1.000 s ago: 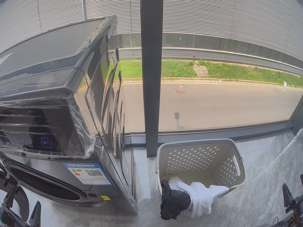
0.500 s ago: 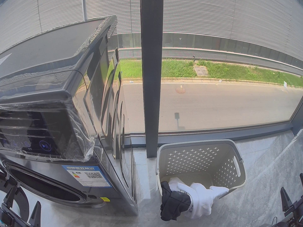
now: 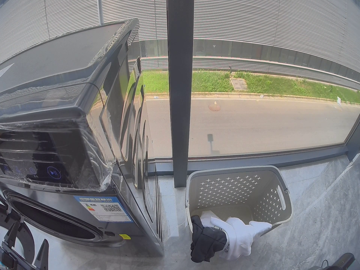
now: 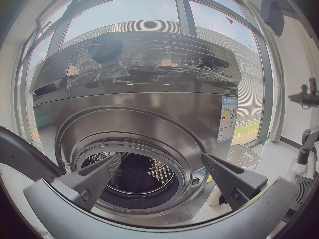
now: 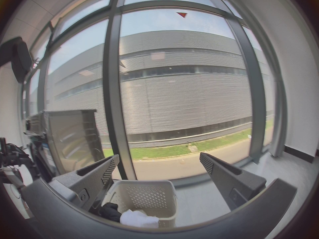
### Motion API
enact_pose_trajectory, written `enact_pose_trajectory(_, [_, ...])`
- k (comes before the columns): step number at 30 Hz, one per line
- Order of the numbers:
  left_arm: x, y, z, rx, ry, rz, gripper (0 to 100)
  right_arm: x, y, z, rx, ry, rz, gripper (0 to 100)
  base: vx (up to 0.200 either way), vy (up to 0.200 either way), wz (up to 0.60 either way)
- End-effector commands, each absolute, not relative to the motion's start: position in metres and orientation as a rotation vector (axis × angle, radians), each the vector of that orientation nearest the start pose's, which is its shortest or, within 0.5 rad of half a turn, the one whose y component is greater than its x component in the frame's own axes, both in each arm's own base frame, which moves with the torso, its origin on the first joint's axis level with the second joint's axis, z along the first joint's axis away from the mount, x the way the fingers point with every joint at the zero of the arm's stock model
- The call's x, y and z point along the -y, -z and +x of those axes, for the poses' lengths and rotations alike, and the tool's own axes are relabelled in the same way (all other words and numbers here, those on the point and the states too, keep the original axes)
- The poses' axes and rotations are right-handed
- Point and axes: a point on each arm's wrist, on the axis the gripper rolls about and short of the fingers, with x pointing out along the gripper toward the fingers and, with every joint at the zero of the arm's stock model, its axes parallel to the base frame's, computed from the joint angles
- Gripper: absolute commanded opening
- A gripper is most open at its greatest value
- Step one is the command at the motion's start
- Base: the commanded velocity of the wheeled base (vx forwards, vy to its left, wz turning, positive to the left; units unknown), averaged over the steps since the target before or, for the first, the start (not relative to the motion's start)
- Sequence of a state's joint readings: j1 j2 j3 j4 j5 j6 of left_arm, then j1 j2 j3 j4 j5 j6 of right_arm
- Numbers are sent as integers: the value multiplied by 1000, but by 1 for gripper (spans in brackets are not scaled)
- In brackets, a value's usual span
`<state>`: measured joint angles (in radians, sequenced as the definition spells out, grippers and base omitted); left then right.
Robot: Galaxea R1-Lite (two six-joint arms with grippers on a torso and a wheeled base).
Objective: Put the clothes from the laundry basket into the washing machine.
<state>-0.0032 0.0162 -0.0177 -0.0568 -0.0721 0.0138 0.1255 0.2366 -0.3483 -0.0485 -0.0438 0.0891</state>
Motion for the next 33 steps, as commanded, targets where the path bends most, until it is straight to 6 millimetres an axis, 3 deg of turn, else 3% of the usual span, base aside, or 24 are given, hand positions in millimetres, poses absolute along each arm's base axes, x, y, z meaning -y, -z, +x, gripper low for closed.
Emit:
enact_pose_trajectory(1, [2,-81,-23,57,75,16,100,-26,-244,57,-80,-518,-3,100,0,0,0])
enact_pose_trajectory(3, [2,-81,-23,59,75,16,100,-33,-239,74,-158,-544,-9,100,0,0,0])
enact_pose_trajectory(5, [2,-82,-23,59,75,17,100,-49,-219,113,-349,-546,-25,100,0,0,0])
enact_pose_trajectory(6, [2,-82,-23,59,75,17,100,-50,-218,116,-360,-546,-26,100,0,0,0])
enact_pose_trajectory(7, [2,-81,-23,57,75,17,100,-60,-199,141,-493,-537,-39,100,0,0,0])
enact_pose_trajectory(10, [2,-82,-23,59,75,17,100,-73,-164,175,-690,-528,-62,100,0,0,0])
enact_pose_trajectory(15, [2,-82,-23,59,76,19,100,-83,-110,197,-916,-511,-88,100,0,0,0])
enact_pose_trajectory(20, [2,-82,-23,59,76,19,100,-85,-80,223,-915,-477,-72,100,0,0,0])
enact_pose_trajectory(25, [2,-81,-23,57,76,17,100,-81,-62,228,-977,-443,-53,100,0,0,0])
enact_pose_trajectory(30, [2,-81,-23,57,76,17,100,-79,-37,201,-1110,-455,-79,100,0,0,0])
enact_pose_trajectory(33, [2,-81,-23,57,76,17,100,-77,-32,197,-1140,-450,-80,100,0,0,0])
